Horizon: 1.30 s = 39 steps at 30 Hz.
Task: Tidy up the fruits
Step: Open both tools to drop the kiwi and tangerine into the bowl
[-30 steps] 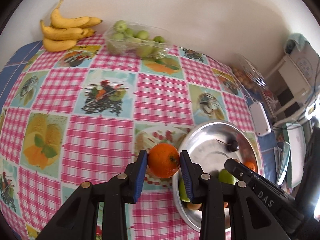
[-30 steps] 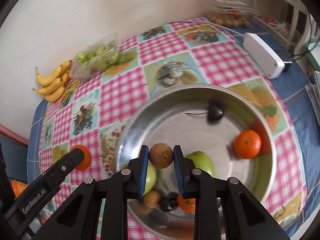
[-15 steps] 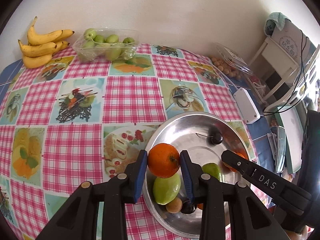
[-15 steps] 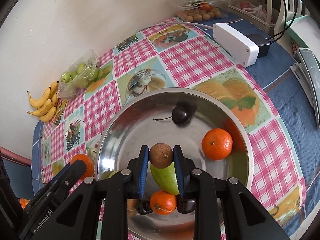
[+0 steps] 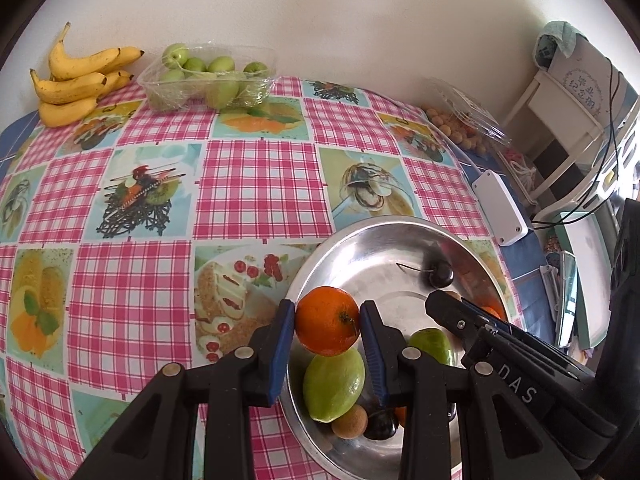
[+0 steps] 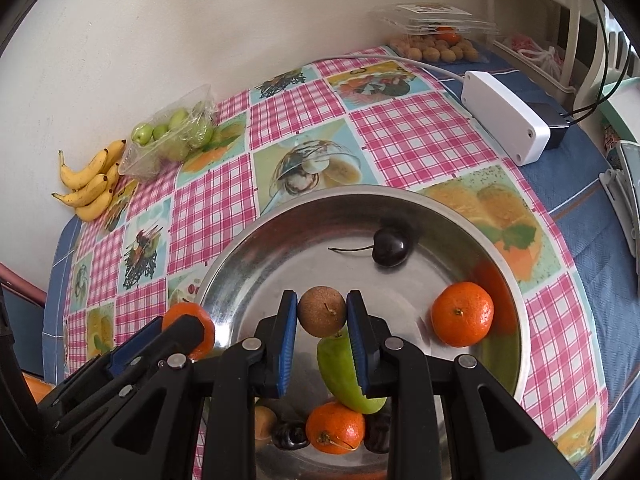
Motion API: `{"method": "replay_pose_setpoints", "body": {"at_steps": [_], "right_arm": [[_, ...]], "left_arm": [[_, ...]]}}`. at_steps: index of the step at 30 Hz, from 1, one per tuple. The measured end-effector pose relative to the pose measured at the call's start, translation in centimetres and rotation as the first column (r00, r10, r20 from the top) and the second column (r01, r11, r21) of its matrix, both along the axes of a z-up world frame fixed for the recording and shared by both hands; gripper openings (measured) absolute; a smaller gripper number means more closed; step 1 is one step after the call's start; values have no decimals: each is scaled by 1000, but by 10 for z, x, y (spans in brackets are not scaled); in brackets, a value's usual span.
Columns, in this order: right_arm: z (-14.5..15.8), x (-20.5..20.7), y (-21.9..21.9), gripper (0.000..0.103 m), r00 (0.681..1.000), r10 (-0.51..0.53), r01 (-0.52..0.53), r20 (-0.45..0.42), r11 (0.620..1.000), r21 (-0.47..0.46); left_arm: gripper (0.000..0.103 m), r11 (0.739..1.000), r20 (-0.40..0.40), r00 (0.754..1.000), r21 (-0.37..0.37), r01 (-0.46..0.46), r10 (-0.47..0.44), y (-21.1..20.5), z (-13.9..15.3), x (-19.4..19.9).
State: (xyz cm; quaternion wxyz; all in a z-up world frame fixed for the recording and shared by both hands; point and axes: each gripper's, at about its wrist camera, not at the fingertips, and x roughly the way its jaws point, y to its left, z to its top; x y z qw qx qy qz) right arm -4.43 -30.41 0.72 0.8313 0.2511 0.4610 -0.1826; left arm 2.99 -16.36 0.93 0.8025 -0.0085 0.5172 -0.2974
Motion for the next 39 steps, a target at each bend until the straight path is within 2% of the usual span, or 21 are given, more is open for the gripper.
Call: {"method": "replay_pose_setpoints", "body": {"at_steps": [20, 23, 26, 27, 29, 33, 34, 36, 39], "right_arm": [[-12, -1, -3, 27, 999, -31, 32, -35, 999, 32], [-11, -1, -4, 34, 998, -40, 41, -42, 999, 26], [-9, -2, -6, 35, 998, -48, 49, -43, 998, 30], [-8, -3, -6, 35, 998, -52, 53, -41, 998, 29], [-3, -4, -7, 38, 998, -56, 57, -34, 998, 24], [8, -5, -6, 48, 998, -58, 58, -11, 998, 8], [11, -5, -6, 50, 998, -57, 57, -6, 998, 1], [15, -6, -5, 57, 999, -54, 54, 1, 999, -7], [17, -5, -3, 60, 999, -44, 44, 2, 999, -18]], "left_arm": [[38, 1000, -46, 999, 4, -10, 10, 1, -12, 4], [38, 1000, -41, 999, 7, -6, 6, 0, -11, 3], [38, 1000, -30, 1000, 4, -5, 5, 1, -5, 3], [40, 1000, -25, 1000, 3, -5, 5, 1, -3, 4], [51, 1000, -11, 1000, 0, -8, 8, 3, 3, 3], [54, 1000, 6, 1000, -1, -24, 24, 8, 13, 5], [57, 999, 7, 999, 3, -34, 34, 10, 14, 7], [62, 997, 3, 997, 19, -72, 72, 16, 16, 11], [68, 984, -19, 986, 71, -162, 163, 33, 13, 23]]}}
